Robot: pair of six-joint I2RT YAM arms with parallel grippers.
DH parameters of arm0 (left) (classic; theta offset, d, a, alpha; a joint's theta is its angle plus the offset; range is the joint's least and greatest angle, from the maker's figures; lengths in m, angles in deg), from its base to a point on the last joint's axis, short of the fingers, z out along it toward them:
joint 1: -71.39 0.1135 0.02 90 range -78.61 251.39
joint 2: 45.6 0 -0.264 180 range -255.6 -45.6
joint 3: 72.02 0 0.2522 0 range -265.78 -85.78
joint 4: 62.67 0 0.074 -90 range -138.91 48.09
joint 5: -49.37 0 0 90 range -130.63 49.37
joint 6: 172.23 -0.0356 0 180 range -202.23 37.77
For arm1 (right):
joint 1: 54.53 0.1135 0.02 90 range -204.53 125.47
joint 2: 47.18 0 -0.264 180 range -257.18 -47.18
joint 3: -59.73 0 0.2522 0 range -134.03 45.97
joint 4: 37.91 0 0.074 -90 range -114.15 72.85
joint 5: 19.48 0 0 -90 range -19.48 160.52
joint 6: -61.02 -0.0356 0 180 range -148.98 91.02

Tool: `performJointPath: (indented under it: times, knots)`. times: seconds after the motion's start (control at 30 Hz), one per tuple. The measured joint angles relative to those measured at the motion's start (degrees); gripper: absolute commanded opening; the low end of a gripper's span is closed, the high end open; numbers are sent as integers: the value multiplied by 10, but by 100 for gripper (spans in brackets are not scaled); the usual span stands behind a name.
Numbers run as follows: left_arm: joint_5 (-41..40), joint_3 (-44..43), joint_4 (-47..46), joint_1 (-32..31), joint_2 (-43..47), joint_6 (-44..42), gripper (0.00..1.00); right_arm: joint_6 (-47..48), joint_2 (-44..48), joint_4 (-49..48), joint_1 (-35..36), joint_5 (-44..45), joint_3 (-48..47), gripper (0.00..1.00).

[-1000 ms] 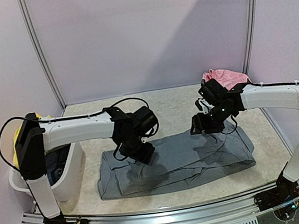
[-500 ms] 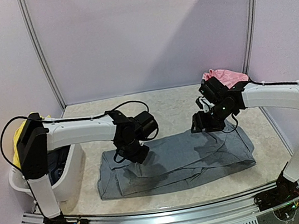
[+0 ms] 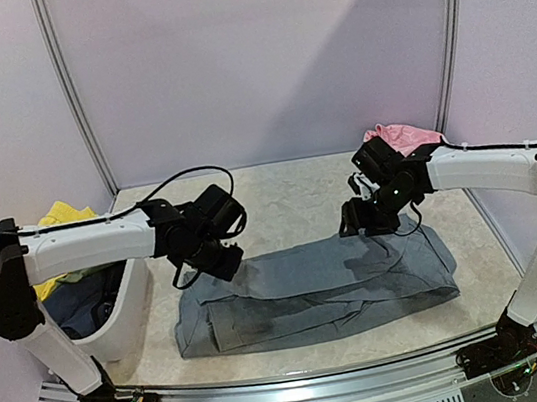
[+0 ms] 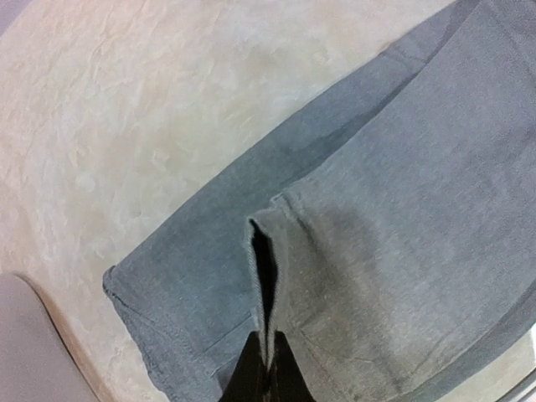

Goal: Fold and stack the mixed laundry pile
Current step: Smooth out the rectangle-folded shirt at the center of the board.

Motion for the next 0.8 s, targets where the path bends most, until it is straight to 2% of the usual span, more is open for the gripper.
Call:
performJointPath:
  times: [0.13, 0.23, 0.27, 0.37, 0.43, 0.47, 0.53, 0.67, 0.8]
  knots:
    - [-16, 64, -35, 16, 13, -3, 0, -3, -2, -1, 0, -5, 1, 68]
    - [-23, 102, -57, 22, 26, -2, 9, -5, -3, -3, 0, -12, 5, 67]
    - [-24, 110, -64, 23, 29, -1, 15, -6, -3, -4, 0, -13, 8, 67]
    - [-33, 121, -76, 23, 33, 10, 54, -9, -6, -5, 0, -19, 18, 67]
    - [-48, 121, -74, 23, 33, 25, 73, -9, -7, -4, 0, -22, 22, 67]
    - [-57, 120, -70, 23, 33, 33, 78, -8, -8, -3, 0, -23, 23, 67]
    - [-78, 120, -59, 23, 34, 56, 80, -6, -8, 2, 0, -23, 23, 67]
    - [-95, 119, -36, 23, 56, 82, 78, 6, -5, 13, 0, -20, 29, 67]
    - [-57, 103, -34, 23, 81, 72, 75, 16, 23, 30, 0, -14, 60, 66]
